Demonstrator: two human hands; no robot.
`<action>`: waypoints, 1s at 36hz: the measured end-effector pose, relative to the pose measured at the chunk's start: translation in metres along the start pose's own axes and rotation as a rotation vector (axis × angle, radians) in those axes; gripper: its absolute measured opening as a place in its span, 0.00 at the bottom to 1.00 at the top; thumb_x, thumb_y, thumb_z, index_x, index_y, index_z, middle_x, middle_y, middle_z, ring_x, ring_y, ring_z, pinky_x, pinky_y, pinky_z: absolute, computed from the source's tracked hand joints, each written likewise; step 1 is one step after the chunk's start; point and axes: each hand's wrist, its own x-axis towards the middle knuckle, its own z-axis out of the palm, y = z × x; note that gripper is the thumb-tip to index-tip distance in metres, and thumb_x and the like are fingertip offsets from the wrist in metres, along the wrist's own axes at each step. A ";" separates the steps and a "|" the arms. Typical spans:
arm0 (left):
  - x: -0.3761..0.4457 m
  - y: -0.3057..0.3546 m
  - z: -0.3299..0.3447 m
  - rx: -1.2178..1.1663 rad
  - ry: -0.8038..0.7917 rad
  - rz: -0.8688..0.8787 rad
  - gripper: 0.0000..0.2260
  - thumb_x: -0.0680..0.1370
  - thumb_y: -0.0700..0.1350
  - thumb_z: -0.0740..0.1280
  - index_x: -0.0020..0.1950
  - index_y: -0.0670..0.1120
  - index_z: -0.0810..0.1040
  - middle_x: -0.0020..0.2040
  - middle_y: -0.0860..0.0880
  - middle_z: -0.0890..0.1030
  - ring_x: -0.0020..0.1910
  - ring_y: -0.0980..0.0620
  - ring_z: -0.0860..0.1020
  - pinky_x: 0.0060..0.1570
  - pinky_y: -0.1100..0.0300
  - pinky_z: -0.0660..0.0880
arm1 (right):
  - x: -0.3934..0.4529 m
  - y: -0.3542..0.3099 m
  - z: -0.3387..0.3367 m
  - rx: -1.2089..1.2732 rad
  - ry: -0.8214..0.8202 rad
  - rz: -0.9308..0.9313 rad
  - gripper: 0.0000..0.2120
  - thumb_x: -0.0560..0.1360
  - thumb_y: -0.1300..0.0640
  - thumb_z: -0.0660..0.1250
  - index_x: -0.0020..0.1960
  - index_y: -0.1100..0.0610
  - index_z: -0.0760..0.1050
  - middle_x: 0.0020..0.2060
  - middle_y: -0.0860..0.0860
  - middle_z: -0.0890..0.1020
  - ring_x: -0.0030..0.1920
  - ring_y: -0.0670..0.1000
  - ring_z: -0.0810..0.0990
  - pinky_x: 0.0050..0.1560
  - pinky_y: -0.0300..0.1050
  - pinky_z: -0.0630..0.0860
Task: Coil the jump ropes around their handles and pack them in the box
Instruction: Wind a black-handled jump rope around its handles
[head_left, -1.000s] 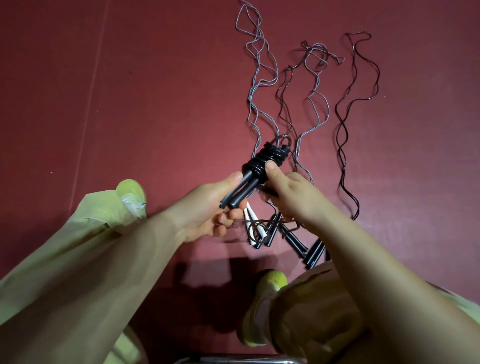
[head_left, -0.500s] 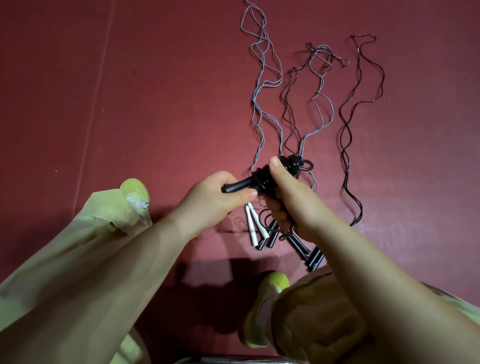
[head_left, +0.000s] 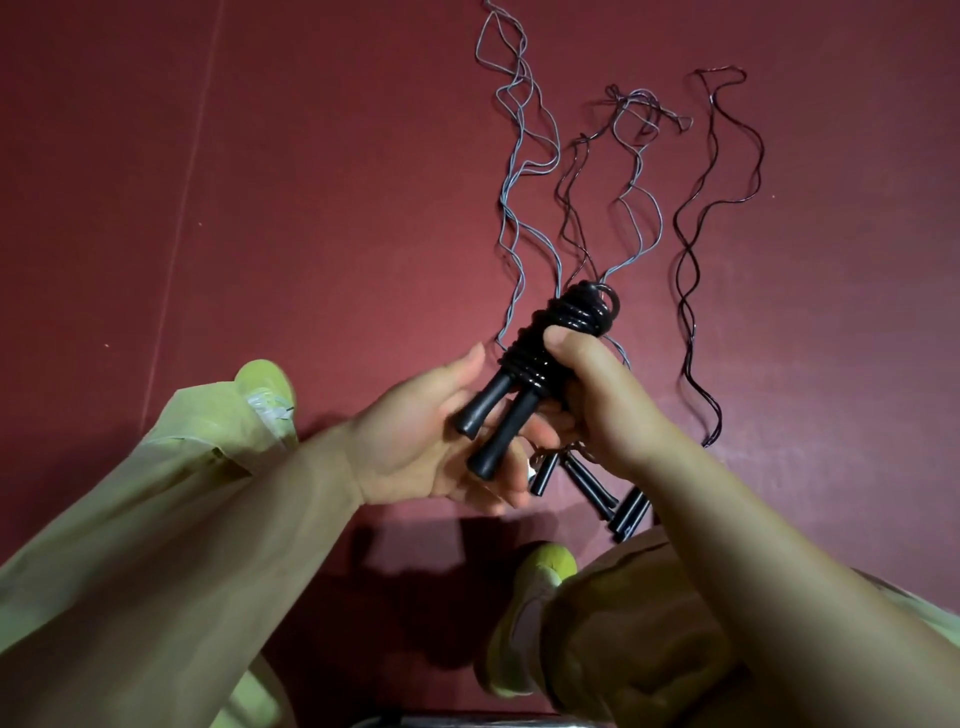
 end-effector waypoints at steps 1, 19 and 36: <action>0.001 0.000 0.001 0.005 0.026 0.001 0.33 0.73 0.68 0.48 0.41 0.45 0.84 0.32 0.44 0.79 0.34 0.46 0.79 0.40 0.54 0.75 | -0.001 -0.002 0.000 -0.036 -0.044 -0.019 0.18 0.62 0.37 0.60 0.31 0.52 0.69 0.22 0.51 0.65 0.23 0.47 0.60 0.25 0.41 0.54; 0.014 -0.008 0.003 0.374 0.547 0.122 0.24 0.82 0.58 0.50 0.41 0.43 0.74 0.28 0.47 0.75 0.26 0.51 0.73 0.30 0.64 0.72 | 0.003 -0.002 -0.005 -0.379 0.062 0.230 0.29 0.80 0.37 0.50 0.39 0.59 0.74 0.27 0.55 0.75 0.27 0.53 0.74 0.32 0.42 0.72; 0.022 -0.016 -0.016 0.798 0.760 0.140 0.25 0.74 0.66 0.53 0.42 0.46 0.75 0.36 0.48 0.75 0.38 0.46 0.72 0.47 0.52 0.71 | 0.004 0.006 -0.002 -0.520 0.124 0.296 0.36 0.78 0.33 0.46 0.37 0.59 0.77 0.21 0.48 0.72 0.20 0.47 0.69 0.32 0.43 0.68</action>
